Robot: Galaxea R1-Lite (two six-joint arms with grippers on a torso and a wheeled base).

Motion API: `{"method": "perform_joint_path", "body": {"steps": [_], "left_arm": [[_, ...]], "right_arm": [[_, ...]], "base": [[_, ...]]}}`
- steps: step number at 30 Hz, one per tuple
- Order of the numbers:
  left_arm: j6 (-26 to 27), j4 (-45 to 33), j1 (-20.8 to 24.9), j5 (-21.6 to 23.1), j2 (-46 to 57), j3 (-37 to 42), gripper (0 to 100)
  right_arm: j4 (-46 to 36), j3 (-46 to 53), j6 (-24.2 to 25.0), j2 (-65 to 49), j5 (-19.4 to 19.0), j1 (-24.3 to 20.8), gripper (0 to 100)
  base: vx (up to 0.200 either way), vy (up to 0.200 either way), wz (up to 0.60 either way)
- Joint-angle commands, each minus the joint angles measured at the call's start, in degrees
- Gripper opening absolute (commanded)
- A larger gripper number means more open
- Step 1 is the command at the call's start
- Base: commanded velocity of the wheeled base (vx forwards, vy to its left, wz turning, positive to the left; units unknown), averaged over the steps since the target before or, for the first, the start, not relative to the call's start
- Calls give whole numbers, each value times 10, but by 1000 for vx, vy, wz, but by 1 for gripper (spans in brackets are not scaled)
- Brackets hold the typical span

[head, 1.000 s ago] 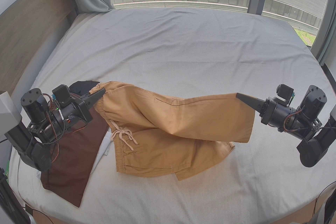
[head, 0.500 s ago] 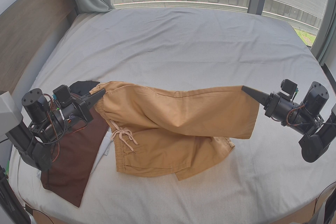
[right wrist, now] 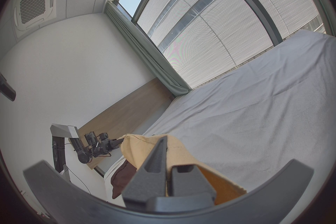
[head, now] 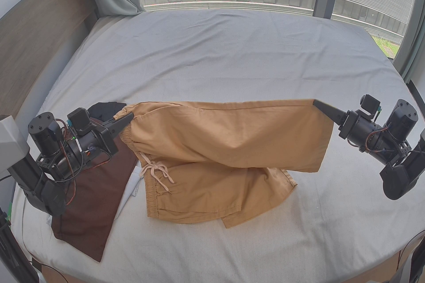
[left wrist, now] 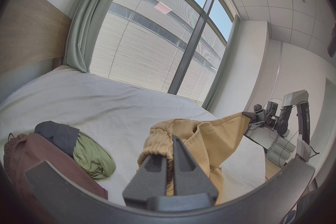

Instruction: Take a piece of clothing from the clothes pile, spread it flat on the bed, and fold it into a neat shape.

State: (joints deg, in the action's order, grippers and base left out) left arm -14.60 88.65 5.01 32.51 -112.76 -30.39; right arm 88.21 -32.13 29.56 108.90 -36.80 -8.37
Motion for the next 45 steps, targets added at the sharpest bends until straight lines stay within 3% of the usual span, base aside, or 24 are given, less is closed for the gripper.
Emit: {"method": "perform_joint_path", "body": {"steps": [1, 15, 45], "left_arm": [[-1, 0, 1, 0, -1, 0, 0], [0, 0, 0, 0, -1, 1, 0], [1, 0, -9, -1, -6, -4, 0]], "right_arm": [[0, -6, 1, 1, 0, 6, 0], [0, -15, 0, 4, 0, 34, 0], [0, -25, -3, 20, 0, 35, 0]], "base": [[0, 0, 0], [0, 0, 0], [0, 0, 0]]}}
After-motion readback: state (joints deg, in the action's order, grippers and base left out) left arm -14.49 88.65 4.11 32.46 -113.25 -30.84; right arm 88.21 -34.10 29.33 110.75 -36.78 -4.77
